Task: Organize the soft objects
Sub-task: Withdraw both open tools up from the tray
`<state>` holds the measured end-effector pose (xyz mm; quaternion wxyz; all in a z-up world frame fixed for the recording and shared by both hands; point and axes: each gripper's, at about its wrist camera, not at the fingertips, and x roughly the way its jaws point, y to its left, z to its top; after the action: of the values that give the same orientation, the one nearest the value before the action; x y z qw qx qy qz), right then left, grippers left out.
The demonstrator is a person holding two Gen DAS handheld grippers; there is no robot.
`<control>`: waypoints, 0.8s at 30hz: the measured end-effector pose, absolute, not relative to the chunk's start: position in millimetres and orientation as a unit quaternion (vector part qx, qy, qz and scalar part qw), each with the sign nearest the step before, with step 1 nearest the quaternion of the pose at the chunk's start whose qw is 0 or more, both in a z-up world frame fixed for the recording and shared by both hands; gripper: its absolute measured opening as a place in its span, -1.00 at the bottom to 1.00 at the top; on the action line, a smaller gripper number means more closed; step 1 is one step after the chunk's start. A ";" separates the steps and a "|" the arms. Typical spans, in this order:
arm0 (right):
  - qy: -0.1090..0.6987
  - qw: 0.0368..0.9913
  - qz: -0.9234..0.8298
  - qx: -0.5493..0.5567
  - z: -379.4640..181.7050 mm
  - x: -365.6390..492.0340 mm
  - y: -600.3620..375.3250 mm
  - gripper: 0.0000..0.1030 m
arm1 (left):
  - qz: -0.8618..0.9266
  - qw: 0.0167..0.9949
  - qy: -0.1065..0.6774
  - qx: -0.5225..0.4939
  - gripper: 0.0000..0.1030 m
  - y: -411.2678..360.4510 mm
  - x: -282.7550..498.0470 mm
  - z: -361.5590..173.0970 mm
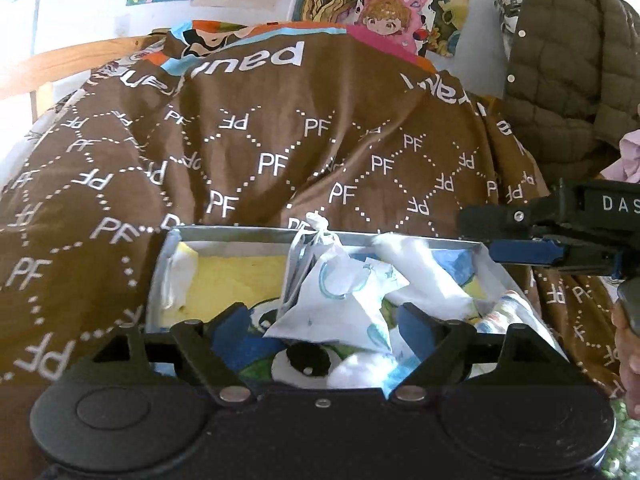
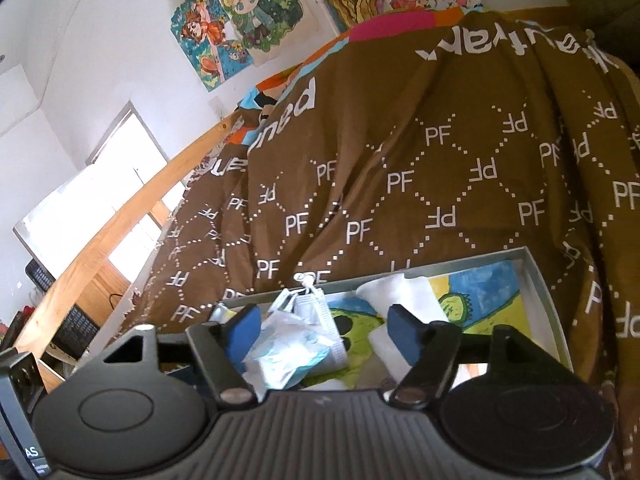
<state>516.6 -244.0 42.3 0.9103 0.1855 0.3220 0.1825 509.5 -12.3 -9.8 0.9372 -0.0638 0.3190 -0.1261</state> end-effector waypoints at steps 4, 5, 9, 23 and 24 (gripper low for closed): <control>0.305 0.919 0.166 0.186 57.9 490.3 -238.5 0.71 | -0.130 0.938 0.314 -0.066 0.72 3.2 490.8 6.8; 0.300 0.923 0.156 0.185 62.2 480.2 -235.6 0.74 | -0.131 0.939 0.311 -0.067 0.75 8.2 485.3 11.8; 0.283 0.933 0.119 0.189 73.9 442.6 -223.2 0.90 | -0.135 0.945 0.289 -0.072 0.91 28.0 461.4 32.4; 0.216 0.963 0.077 0.144 75.8 342.0 -192.3 0.99 | -0.122 0.960 0.249 -0.032 0.98 66.7 377.7 45.0; 0.217 0.962 0.075 0.144 75.1 336.1 -194.4 0.99 | -0.119 0.960 0.251 -0.030 0.98 65.4 372.2 45.0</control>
<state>336.1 -194.4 75.1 0.9625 0.1437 0.2174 0.0754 372.2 65.4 45.0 0.9602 -0.0297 0.2511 -0.1188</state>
